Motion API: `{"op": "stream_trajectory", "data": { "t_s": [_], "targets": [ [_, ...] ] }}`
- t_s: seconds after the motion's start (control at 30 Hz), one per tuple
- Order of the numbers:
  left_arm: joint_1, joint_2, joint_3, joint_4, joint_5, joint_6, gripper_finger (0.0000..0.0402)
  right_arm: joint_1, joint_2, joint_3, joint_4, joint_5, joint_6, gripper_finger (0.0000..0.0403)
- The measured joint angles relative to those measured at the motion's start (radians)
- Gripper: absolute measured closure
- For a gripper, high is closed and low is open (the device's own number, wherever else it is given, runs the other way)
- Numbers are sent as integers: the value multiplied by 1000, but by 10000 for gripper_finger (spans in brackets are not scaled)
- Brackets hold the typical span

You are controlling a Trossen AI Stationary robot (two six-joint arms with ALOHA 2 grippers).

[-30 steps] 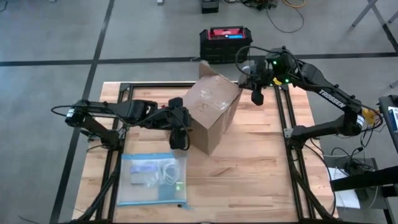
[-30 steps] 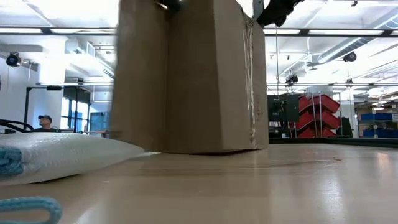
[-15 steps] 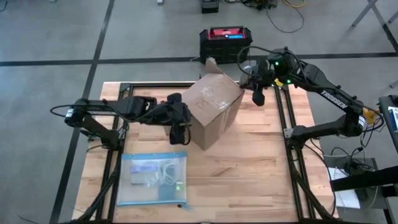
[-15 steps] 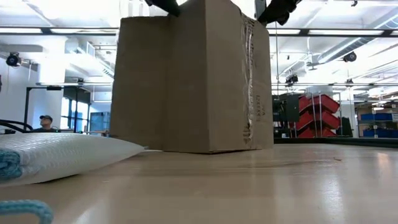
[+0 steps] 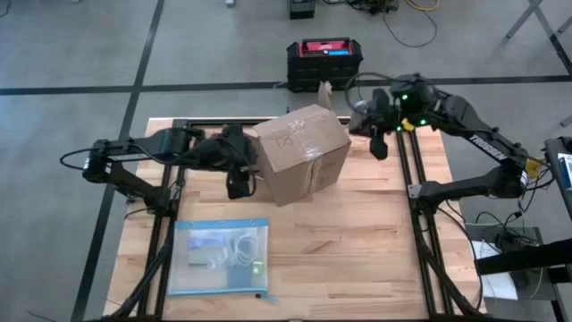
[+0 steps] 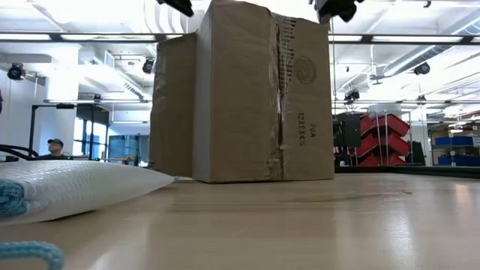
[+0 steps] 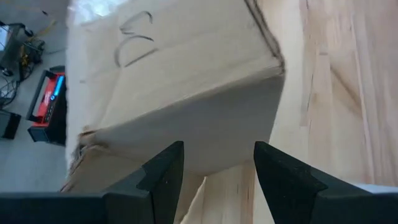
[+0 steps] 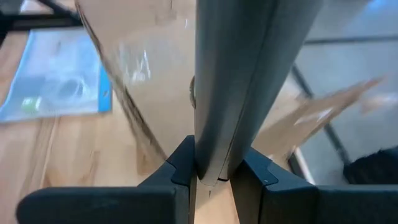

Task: Unpack boxes
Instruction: Break down the cardboard box until it is fully flat

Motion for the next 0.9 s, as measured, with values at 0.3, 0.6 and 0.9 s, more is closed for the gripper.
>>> {"op": "stream_trajectory", "data": {
  "t_s": [0.3, 0.6, 0.9],
  "targets": [
    [-3, -49, -41, 381, 117, 157, 219, 6, 71, 55, 159, -366, -15, 356],
    [2, 49, -144, 632, 140, 128, 180, 100, 186, 28, 425, -551, 6, 356],
    [2, 96, -151, 569, 82, 77, 141, 148, 199, -141, 754, -557, 84, 356]
  ]
}}
